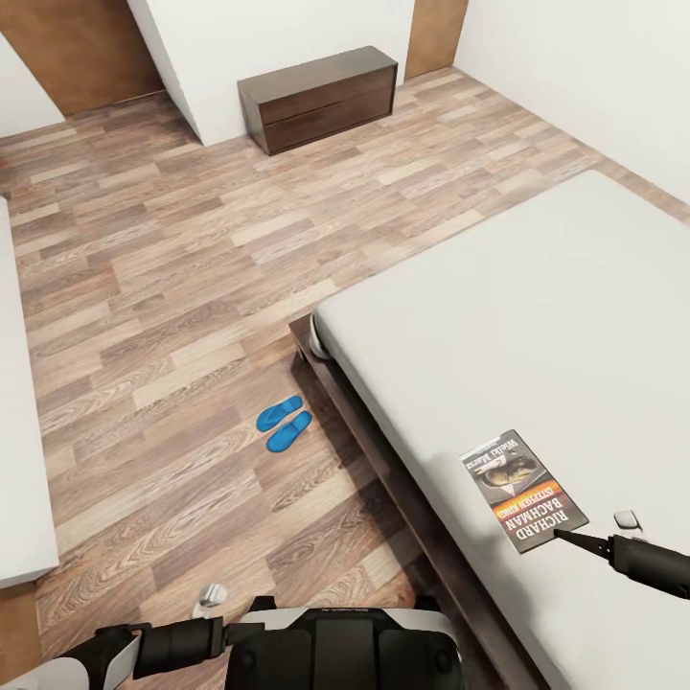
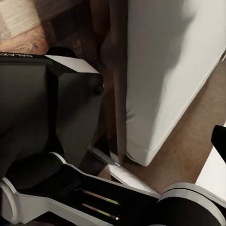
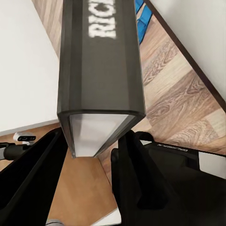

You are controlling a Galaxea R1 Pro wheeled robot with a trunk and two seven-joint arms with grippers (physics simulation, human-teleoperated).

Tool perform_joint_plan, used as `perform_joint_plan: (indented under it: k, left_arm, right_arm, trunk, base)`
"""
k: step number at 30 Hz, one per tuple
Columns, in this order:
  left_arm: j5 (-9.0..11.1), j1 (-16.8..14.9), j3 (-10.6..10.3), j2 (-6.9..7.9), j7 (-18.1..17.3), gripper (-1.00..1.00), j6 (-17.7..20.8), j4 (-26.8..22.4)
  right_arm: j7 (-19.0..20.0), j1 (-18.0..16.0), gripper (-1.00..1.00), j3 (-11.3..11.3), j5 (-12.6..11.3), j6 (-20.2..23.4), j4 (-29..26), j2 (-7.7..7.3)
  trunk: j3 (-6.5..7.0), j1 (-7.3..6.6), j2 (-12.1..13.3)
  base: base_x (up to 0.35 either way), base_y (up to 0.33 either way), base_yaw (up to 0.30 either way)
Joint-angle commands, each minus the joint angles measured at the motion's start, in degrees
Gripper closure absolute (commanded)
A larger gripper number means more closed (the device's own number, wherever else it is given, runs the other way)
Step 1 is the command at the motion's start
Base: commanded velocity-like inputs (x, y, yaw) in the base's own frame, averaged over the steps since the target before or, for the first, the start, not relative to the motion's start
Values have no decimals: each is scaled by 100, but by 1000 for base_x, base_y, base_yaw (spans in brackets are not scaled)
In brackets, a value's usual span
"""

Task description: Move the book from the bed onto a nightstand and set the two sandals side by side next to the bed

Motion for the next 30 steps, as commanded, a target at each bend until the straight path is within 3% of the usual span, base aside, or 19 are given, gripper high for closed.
perform_joint_plan:
  k: [1,7,30]
  left_arm:
    - [-47,-1,48,1,-23,-100,59,-6]
    - [-48,-1,46,0,-23,-100,60,-5]
    - [-51,-1,46,0,-8,-100,60,-5]
  right_arm:
    - [50,-6,100,-20,60,60,-5,4]
    - [50,-6,100,-20,60,60,-5,4]
    - [50,-6,100,-20,60,60,-5,4]
  trunk:
    - [-6,3,-9]
    - [-13,3,-9]
    - [-21,3,-9]
  base:
    - [0,4,0]
    - [0,1,142]
    - [0,0,281]
